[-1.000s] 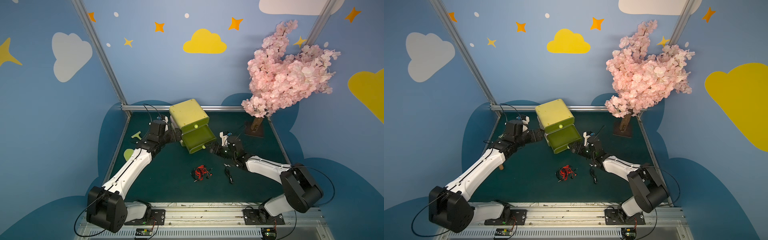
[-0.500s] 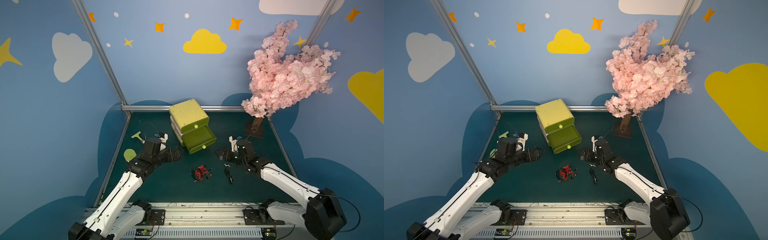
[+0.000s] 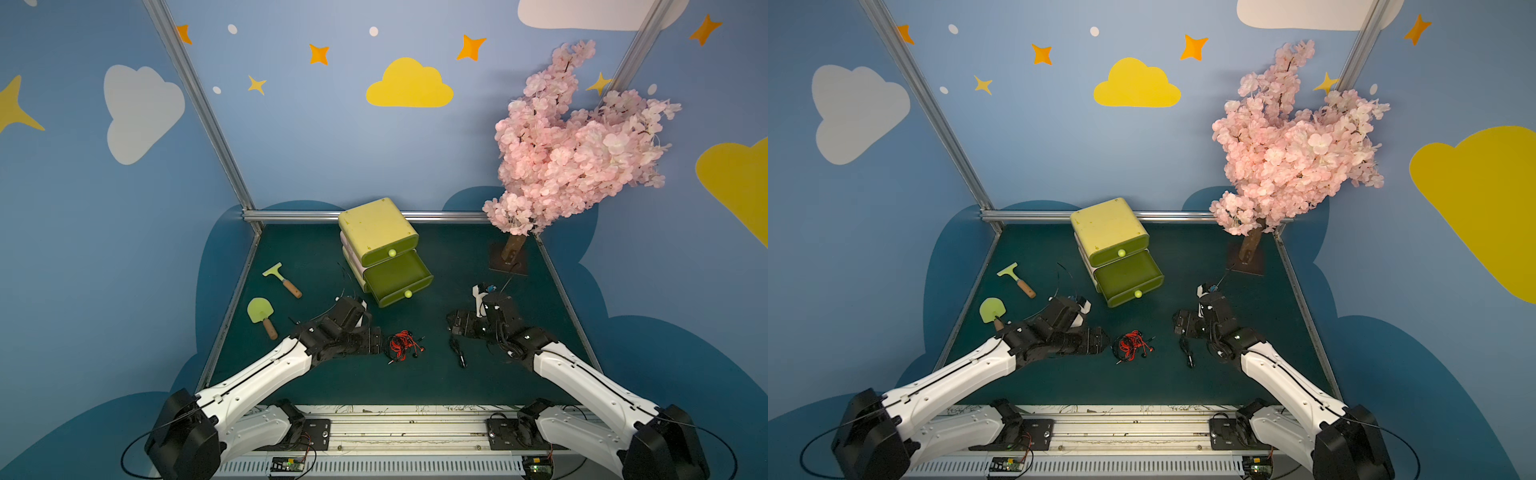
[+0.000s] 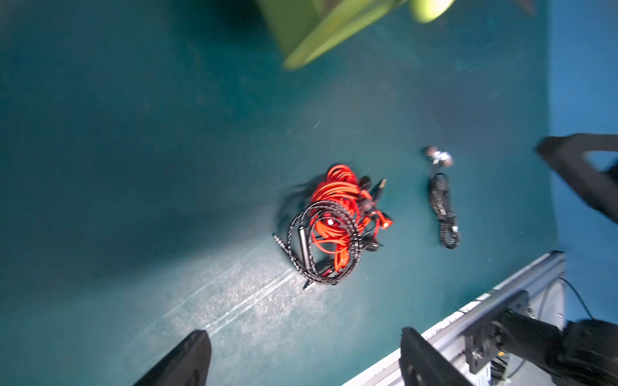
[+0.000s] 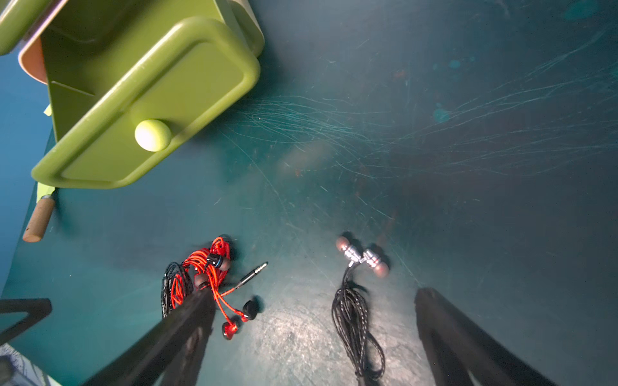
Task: Place the wired earphones into the drawer by color
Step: Pick up the wired earphones from the center of the board.
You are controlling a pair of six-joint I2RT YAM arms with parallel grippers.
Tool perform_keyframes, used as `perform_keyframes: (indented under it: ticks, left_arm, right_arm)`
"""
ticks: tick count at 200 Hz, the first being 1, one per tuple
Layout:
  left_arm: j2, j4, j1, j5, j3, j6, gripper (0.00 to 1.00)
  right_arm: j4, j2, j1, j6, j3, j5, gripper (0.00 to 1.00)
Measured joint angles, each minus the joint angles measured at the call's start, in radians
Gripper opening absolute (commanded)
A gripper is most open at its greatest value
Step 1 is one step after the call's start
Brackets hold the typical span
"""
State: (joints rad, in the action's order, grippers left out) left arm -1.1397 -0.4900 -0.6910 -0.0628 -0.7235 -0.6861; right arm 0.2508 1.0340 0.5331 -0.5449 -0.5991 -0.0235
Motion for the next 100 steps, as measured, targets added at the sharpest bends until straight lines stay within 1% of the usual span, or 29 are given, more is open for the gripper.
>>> perform_keyframes:
  ticks: [38, 100]
  left_arm:
    - [-0.121, 0.056, -0.044, 0.034, 0.0, -0.03, 0.75]
    - [-0.285, 0.116, -0.093, 0.06, -0.025, -0.044, 0.64]
  right_arm:
    - [0.0, -0.051, -0.014, -0.002, 0.027, -0.019, 0.98]
    - [-0.028, -0.188, -0.029, -0.005, 0.119, -0.048, 0.98]
